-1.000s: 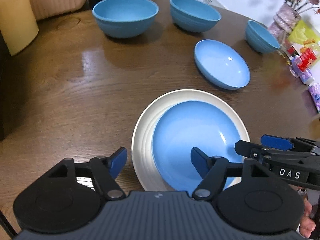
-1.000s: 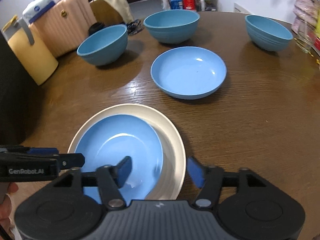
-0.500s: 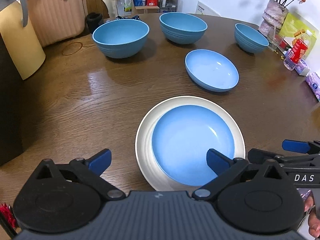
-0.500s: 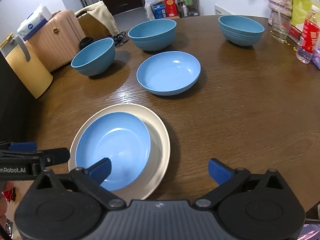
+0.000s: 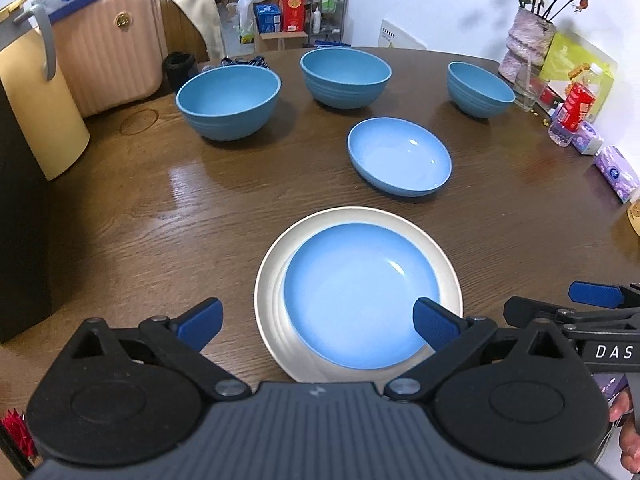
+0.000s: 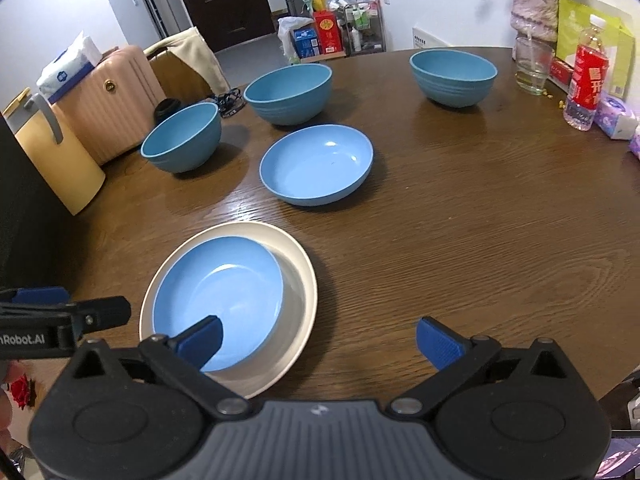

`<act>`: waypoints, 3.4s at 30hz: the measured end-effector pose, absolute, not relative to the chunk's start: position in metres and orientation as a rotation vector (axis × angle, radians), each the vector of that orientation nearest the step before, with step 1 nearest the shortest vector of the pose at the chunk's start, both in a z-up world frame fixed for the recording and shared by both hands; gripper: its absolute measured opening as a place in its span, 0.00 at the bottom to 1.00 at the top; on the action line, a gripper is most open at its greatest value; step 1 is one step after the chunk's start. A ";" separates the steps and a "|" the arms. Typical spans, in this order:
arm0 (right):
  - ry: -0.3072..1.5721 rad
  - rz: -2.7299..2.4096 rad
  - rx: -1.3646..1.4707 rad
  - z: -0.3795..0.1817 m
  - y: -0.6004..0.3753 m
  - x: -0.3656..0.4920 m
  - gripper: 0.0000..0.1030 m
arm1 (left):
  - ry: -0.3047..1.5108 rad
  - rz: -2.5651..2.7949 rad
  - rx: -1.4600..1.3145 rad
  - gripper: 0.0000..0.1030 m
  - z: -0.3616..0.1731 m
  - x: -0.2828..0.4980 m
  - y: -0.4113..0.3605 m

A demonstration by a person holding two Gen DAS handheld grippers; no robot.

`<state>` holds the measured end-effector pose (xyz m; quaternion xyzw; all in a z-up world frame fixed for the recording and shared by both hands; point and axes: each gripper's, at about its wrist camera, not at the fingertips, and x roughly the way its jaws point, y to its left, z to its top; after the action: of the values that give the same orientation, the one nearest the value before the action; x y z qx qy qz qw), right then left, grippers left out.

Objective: Organize plates and bowls
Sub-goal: 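Withdraw both grippers upward away from the stacked plates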

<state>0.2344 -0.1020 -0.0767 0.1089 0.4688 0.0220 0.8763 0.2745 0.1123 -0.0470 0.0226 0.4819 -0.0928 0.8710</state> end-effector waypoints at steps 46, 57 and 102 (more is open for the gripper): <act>0.937 0.071 0.202 -0.076 -0.174 0.205 1.00 | 0.957 -0.105 -0.003 1.00 -0.030 0.239 0.056; 0.940 0.027 0.228 -0.078 -0.173 0.202 1.00 | 0.944 -0.157 0.021 1.00 -0.026 0.245 0.054; 0.940 -0.081 0.169 -0.056 -0.080 0.191 1.00 | 0.837 -0.277 0.025 1.00 -0.022 0.231 0.155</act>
<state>0.1910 -0.0795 -0.0559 0.0811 0.4521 -0.0391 0.8874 0.2313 0.1548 -0.0219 0.0123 0.4050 -0.1338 0.9044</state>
